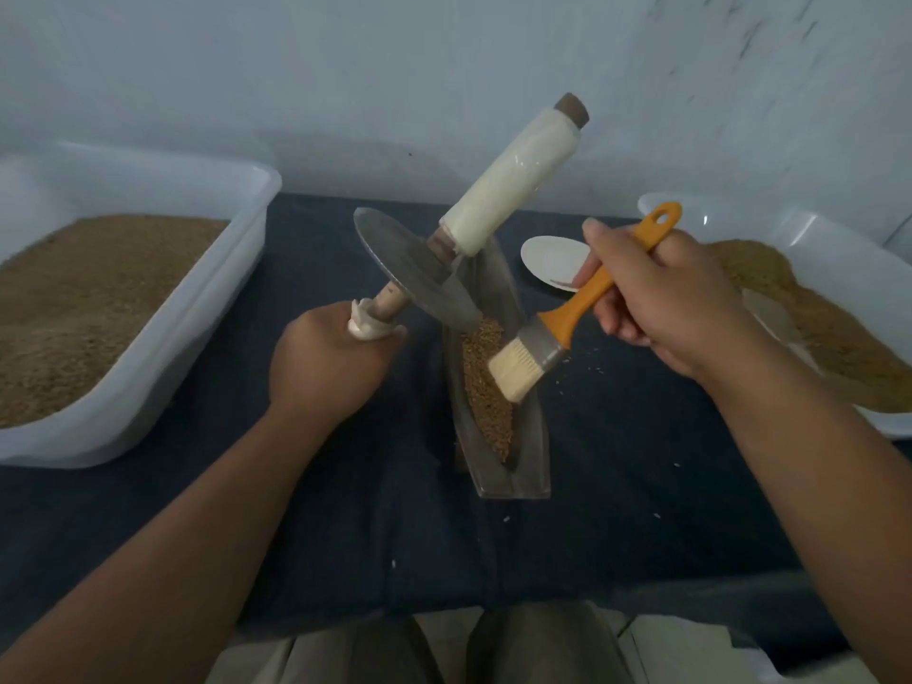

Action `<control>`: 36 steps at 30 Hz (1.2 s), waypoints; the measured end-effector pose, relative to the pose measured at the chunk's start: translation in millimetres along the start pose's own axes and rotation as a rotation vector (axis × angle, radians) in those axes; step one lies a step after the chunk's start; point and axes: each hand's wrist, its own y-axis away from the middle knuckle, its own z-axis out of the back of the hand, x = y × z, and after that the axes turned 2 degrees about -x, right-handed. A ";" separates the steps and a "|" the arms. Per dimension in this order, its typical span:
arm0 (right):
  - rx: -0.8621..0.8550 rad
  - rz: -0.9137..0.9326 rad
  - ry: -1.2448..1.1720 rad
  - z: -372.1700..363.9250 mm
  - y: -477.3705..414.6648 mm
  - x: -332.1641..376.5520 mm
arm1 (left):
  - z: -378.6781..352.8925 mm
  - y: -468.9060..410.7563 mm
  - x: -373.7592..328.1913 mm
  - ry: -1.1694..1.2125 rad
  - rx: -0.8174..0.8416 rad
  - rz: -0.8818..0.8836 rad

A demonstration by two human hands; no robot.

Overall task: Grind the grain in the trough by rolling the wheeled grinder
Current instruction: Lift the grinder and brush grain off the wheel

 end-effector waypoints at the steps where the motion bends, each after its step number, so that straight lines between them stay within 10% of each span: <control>1: 0.054 -0.045 -0.015 -3.3 2.4 -2.5 | -0.2 0.2 0.1 -0.001 -0.004 -0.005; 18: 0.263 -0.073 0.187 -27.6 -9.3 -6.9 | -0.4 -1.5 0.5 0.000 -0.024 -0.041; 23: 0.050 0.043 0.264 -38.1 -16.2 -7.0 | -0.6 -3.1 4.0 -0.008 -0.024 -0.049; 29: 0.280 -0.001 0.202 -34.1 -7.5 -6.8 | -2.6 -3.1 4.2 -0.021 -0.027 -0.042; 36: 0.121 0.110 0.215 -28.8 -13.7 -6.3 | -1.5 -0.8 2.9 -0.021 -0.012 -0.065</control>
